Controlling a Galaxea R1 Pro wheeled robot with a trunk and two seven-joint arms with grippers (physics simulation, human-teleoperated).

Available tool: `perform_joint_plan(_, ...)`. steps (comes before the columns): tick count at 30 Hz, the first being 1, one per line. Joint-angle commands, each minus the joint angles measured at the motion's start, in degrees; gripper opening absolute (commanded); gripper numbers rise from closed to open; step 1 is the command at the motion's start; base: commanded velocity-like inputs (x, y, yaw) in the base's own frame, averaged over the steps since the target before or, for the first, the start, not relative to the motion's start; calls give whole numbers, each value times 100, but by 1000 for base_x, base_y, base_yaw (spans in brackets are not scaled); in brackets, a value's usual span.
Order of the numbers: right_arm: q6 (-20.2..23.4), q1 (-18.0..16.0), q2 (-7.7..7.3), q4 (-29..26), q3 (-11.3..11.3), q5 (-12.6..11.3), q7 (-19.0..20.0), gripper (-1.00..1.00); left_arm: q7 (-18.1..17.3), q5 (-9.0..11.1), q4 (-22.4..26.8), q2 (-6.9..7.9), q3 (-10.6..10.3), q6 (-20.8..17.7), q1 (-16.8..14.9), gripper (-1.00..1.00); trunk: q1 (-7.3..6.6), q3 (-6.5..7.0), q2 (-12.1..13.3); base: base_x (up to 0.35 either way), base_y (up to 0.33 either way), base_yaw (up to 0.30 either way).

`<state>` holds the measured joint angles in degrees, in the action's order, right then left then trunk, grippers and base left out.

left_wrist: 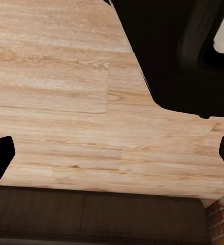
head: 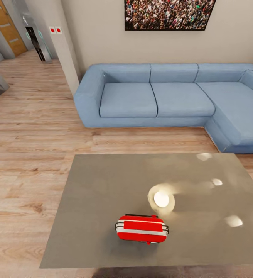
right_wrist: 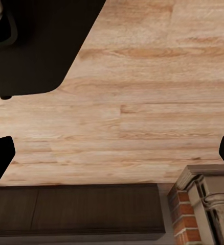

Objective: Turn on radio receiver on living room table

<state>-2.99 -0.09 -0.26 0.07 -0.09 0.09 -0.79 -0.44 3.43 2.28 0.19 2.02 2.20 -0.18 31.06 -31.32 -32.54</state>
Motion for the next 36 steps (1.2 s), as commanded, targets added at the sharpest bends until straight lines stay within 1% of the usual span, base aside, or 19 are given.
perform_joint_plan(1,0,0,0,-1,0,0,0,100,0,0,0,3,0,0,0,100,0,-9,0,0,0,0)
perform_joint_plan(16,0,0,0,2,0,-2,0,100,0,0,0,-1,-1,0,0,100,0,-133,0,0,0,0)
perform_joint_plan(31,19,0,0,0,21,-8,9,100,8,12,0,-7,16,0,0,100,0,-143,0,0,0,0)
perform_joint_plan(36,26,0,-9,-2,33,17,36,100,1,17,26,-32,38,4,0,100,0,-143,0,0,0,0)
